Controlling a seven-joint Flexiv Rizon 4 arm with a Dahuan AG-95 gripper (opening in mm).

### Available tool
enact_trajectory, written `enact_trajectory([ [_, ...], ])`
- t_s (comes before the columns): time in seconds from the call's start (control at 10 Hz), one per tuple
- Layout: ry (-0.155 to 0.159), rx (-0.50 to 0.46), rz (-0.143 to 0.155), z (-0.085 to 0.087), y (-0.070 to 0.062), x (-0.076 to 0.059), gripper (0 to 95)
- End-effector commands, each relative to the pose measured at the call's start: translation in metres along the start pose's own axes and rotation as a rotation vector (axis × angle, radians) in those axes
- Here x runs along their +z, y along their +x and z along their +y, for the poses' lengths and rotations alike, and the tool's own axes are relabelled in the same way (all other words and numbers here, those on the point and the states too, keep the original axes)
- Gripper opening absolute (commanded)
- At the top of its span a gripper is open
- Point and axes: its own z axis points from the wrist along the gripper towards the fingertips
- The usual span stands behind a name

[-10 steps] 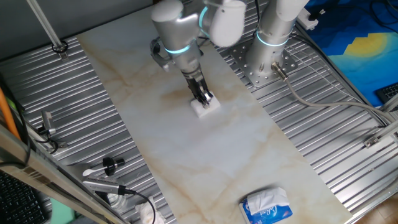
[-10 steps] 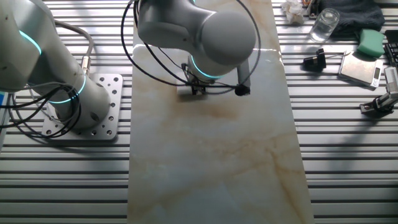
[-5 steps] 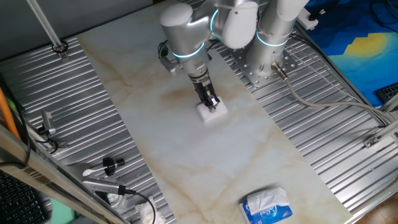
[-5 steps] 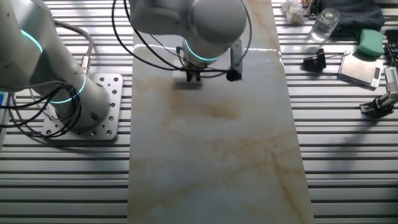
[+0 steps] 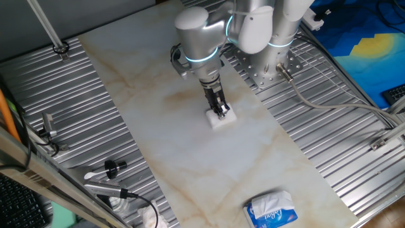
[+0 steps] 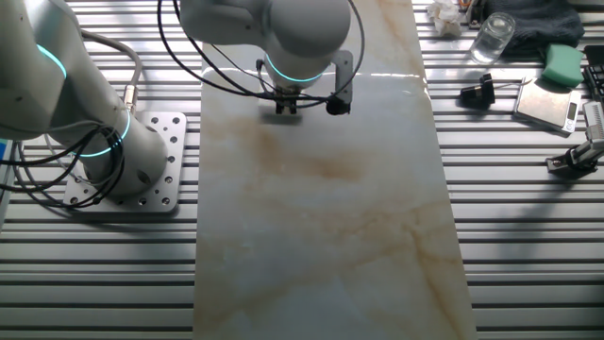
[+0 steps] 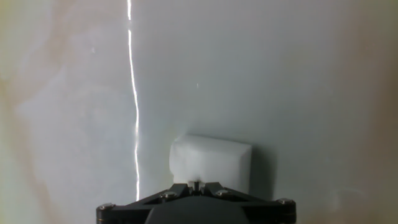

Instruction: Clean the tabletop with a sponge

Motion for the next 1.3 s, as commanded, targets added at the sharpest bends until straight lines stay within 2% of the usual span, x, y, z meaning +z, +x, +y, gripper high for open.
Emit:
enact_trajectory([
  [0.1, -0.014, 0.003, 0.002, 0.0029, 0.0024, -0.0035, 0.0],
  [0.2, -0.019, 0.004, 0.002, 0.0029, 0.0024, -0.0034, 0.0],
  [0.7, 0.005, -0.031, 0.011, 0.0018, 0.0019, -0.0025, 0.0],
  [1.3, 0.001, -0.104, 0.029, 0.0018, 0.0019, -0.0025, 0.0],
])
